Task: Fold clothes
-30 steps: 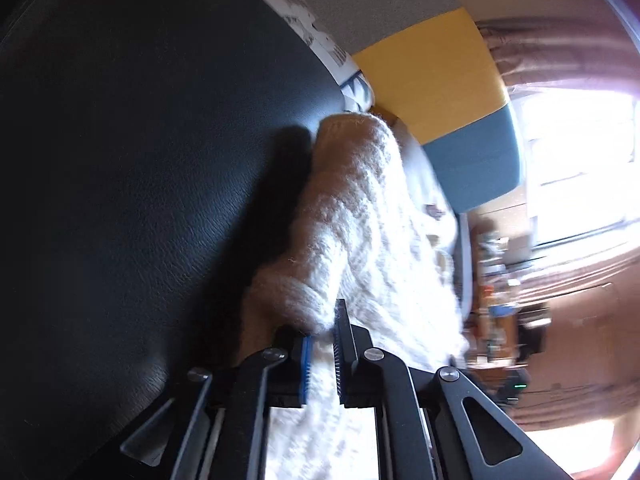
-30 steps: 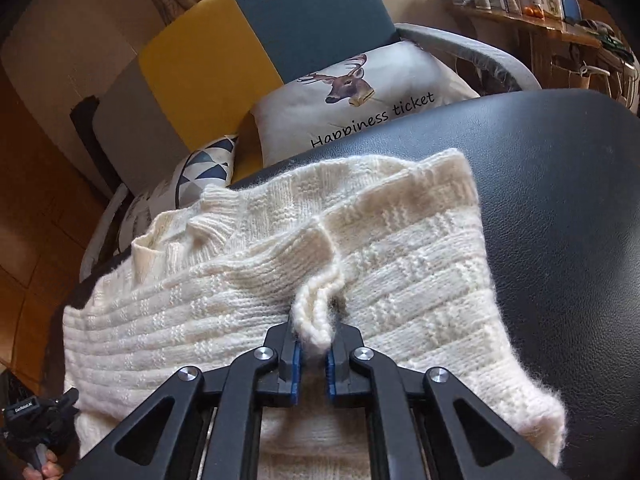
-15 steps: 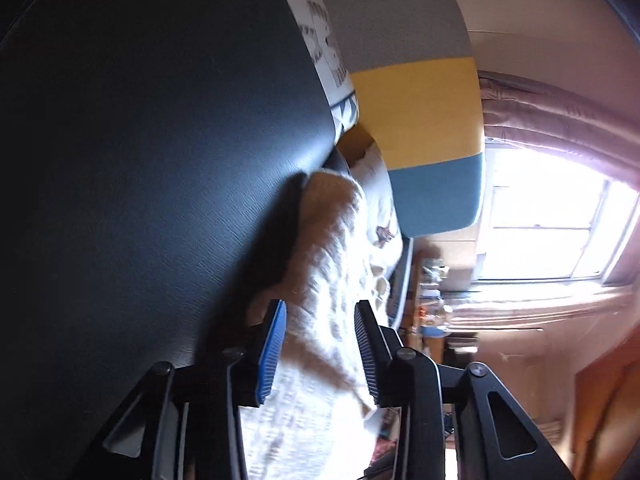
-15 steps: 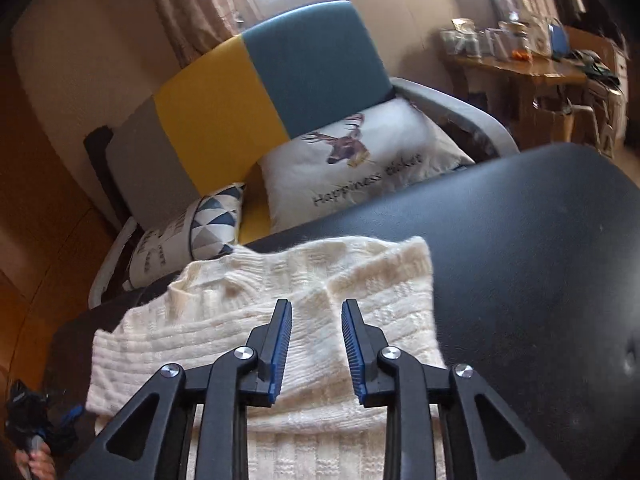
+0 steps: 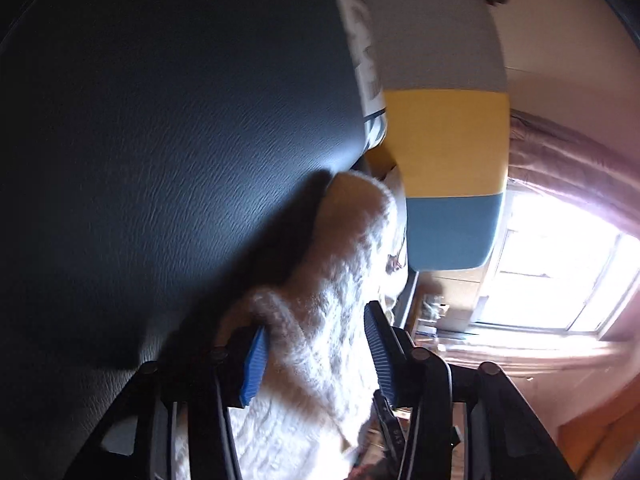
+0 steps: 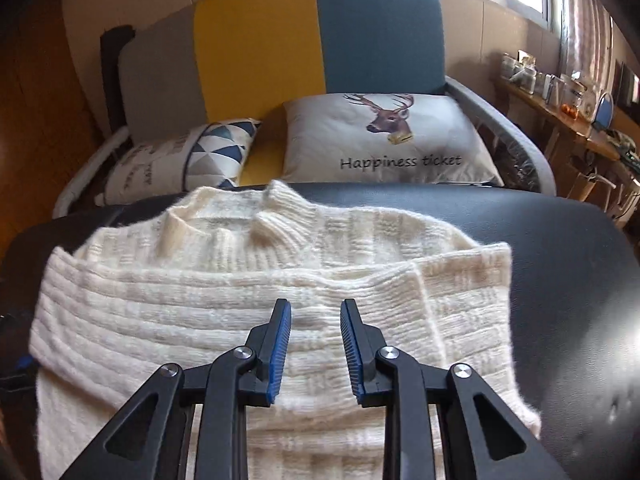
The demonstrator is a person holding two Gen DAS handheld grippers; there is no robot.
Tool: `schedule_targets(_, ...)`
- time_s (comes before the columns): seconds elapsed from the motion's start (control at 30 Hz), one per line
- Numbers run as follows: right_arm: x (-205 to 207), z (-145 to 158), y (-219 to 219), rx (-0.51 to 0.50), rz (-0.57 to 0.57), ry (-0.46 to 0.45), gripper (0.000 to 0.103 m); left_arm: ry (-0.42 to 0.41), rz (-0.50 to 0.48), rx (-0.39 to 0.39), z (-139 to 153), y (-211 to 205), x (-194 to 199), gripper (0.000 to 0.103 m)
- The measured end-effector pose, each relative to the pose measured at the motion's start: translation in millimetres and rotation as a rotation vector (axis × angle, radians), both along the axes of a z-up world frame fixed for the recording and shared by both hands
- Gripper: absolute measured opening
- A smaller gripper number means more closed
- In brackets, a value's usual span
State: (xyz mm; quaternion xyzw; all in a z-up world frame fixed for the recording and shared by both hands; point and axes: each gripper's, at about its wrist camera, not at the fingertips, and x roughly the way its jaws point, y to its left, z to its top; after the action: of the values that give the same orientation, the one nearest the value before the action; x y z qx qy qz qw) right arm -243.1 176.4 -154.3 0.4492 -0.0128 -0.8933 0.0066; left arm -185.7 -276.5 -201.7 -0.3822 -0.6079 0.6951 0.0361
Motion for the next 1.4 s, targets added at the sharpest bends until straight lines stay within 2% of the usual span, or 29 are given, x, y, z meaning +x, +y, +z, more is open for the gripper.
schedule_targets(0.03, -1.7, -5.0, 2.1, 0.052, -0.007, -0.026, 0.023, 0.022, -0.028, -0.082, 9.3, 5.2, -0.6, 0.013)
schedule_targets(0.07, -0.9, -6.5, 8.4, 0.028, -0.013, -0.033, 0.021, 0.03, -0.061, -0.174, 17.1, 12.5, -0.9, 0.013)
schedule_targets(0.13, 0.8, -9.3, 21.4, -0.028, -0.023, -0.045, 0.019, 0.001, -0.134, -0.271, 16.6, 26.4, -2.7, 0.013)
schedule_targets(0.27, 4.3, -15.0, 47.4, -0.138, -0.045, -0.069, 0.019, -0.022, -0.144, -0.251, 2.1, 22.9, 3.8, 0.012)
schedule_targets(0.37, 11.5, -4.6, 76.6, -0.301, -0.083, -0.044, 0.022, -0.034, -0.143, -0.219, 1.8, 20.7, 5.2, 0.013)
schedule_targets(0.4, 14.6, -2.2, 88.7, -0.362, -0.106, -0.035, 0.027, -0.037, -0.144, -0.211, 1.9, 20.3, 5.8, 0.013)
schedule_targets(0.43, 17.8, 0.2, 100.8, -0.423, -0.13, -0.027, 0.027, -0.038, -0.146, -0.215, 2.6, 21.3, 6.9, 0.013)
schedule_targets(0.57, 15.5, -11.5, 140.1, -0.55, -0.223, -0.072, 0.027, -0.043, -0.156, -0.264, 8.1, 26.4, 15.8, 0.013)
schedule_targets(0.7, 5.7, -34.9, 147.9, -0.725, -0.171, -0.152, 0.03, -0.042, -0.161, -0.299, 11.4, 33.8, 16.0, 0.013)
schedule_targets(0.77, 2.9, -41.7, 140.9, -0.754, -0.155, -0.175, 0.03, -0.041, -0.163, -0.311, 10.8, 35.8, 14.6, 0.013)
schedule_targets(0.8, 2.4, -43.9, 137.5, -0.754, -0.159, -0.182, 0.03, -0.04, -0.166, -0.325, 11.6, 37.2, 14.4, 0.013)
schedule_targets(0.83, 1.4, -40.0, 129.8, -0.685, -0.136, -0.176, 0.03, -0.038, -0.17, -0.339, 12.4, 38.7, 14.1, 0.013)
schedule_targets(0.87, 0.4, -35.9, 121.9, -0.612, -0.113, -0.169, 0.026, -0.037, -0.174, -0.353, 13.1, 40.2, 13.7, 0.013)
schedule_targets(0.9, -0.6, -31.7, 114.1, -0.539, -0.089, -0.163, 0.013, -0.036, -0.177, -0.368, 13.9, 42.2, 12.7, 0.013)
schedule_targets(0.93, -0.3, -26.1, 102.6, -0.466, -0.052, -0.158, 0.01, -0.034, -0.182, -0.387, 15.8, 44.1, 12.8, 0.013)
schedule_targets(1.03, 5.8, -3.1, 70.2, -0.238, 0.045, -0.113, 0.007, -0.011, -0.195, -0.457, 23.3, 51.3, 14.5, 0.013)
schedule_targets(1.1, 12.1, 10.0, 61.1, -0.098, 0.064, -0.063, 0.007, 0.012, -0.213, -0.509, 27.9, 57.7, 15.6, 0.013)
schedule_targets(1.17, 8.4, -2.0, 68.4, -0.051, 0.031, -0.108, 0.007, 0.016, -0.249, -0.504, 24.7, 62.9, 15.5, 0.018)
schedule_targets(1.23, 5.7, -20.7, 78.2, -0.027, 0.007, -0.153, 0.007, 0.019, -0.262, -0.498, 24.8, 63.2, 16.6, 0.018)
schedule_targets(1.4, 6.1, -26.3, 80.8, -0.045, -0.02, -0.146, 0.007, 0.043, -0.285, -0.393, 32.0, 44.4, 24.3, 0.019)
